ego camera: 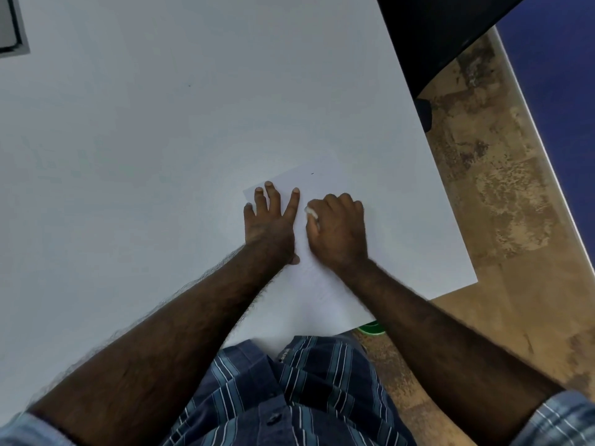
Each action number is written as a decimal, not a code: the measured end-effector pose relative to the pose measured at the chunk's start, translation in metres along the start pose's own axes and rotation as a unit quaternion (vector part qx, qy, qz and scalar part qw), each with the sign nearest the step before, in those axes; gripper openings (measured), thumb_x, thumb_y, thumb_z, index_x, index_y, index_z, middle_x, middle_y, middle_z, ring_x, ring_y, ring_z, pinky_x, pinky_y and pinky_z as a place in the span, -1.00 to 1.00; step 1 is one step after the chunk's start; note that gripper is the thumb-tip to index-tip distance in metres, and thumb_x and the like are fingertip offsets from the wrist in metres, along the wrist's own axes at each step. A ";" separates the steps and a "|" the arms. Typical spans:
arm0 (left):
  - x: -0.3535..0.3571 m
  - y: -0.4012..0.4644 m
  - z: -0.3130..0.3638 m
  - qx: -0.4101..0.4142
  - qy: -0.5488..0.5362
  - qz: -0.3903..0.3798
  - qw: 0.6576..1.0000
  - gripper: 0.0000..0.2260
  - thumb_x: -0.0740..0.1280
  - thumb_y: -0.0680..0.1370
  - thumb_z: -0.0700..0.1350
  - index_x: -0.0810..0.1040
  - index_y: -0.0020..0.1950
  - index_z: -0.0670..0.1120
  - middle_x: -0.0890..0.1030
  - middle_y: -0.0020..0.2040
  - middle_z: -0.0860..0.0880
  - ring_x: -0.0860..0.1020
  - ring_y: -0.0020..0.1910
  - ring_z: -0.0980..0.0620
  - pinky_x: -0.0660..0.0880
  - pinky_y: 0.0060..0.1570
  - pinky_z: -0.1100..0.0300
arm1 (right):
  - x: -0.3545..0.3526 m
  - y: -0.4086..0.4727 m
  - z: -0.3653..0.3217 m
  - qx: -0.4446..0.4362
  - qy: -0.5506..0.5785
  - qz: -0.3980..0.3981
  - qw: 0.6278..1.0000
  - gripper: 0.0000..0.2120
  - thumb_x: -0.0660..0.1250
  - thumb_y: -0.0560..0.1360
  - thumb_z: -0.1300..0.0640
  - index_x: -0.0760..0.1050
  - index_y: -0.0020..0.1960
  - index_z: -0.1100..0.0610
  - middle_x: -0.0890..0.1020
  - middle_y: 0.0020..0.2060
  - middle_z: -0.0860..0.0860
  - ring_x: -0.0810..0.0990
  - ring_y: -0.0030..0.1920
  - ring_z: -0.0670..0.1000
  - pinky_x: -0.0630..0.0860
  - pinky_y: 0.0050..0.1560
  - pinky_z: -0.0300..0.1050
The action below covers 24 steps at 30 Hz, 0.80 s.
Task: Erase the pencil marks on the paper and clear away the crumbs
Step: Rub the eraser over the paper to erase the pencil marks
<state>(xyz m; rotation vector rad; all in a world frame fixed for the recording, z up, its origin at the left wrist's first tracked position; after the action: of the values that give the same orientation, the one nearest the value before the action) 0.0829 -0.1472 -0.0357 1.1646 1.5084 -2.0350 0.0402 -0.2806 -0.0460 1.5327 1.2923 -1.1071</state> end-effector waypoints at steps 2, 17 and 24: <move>0.000 0.000 -0.001 -0.001 0.002 -0.007 1.000 0.26 0.57 0.39 0.26 -0.37 0.66 0.03 -0.33 0.62 -0.33 -0.21 0.63 -0.37 0.02 0.59 -0.23 | -0.002 0.008 0.011 0.010 -0.012 0.012 1.000 -0.80 0.27 0.59 0.07 0.66 0.06 0.06 0.65 -0.14 0.02 0.53 -0.08 0.14 0.39 -0.05 0.07; 0.001 0.001 -0.003 0.012 0.002 0.005 1.000 0.26 0.56 0.38 0.29 -0.37 0.66 0.04 -0.31 0.62 -0.33 -0.19 0.63 -0.37 0.04 0.59 -0.22 | -0.005 0.027 0.021 0.046 -0.034 0.034 0.998 -0.81 0.28 0.55 0.09 0.66 0.00 0.07 0.64 -0.17 0.03 0.53 -0.09 0.16 0.38 -0.09 0.07; 0.002 0.001 -0.004 0.011 0.001 0.012 1.000 0.26 0.56 0.37 0.30 -0.37 0.66 0.05 -0.32 0.63 -0.31 -0.19 0.64 -0.37 0.04 0.59 -0.21 | -0.003 0.024 0.001 0.039 0.006 0.015 0.999 -0.78 0.25 0.57 0.07 0.66 0.04 0.08 0.66 -0.12 0.02 0.54 -0.04 0.14 0.41 -0.03 0.08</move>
<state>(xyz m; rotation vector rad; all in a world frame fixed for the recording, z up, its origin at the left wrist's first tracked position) 0.0842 -0.1436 -0.0387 1.1864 1.4708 -2.0403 0.0634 -0.2852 -0.0418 1.6133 1.2439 -1.1420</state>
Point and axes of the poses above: each hand's wrist, its own y-axis towards the middle knuckle, its own x-axis out of the palm, z = x × y, the point moved 4 cm from there along y, towards the middle knuckle
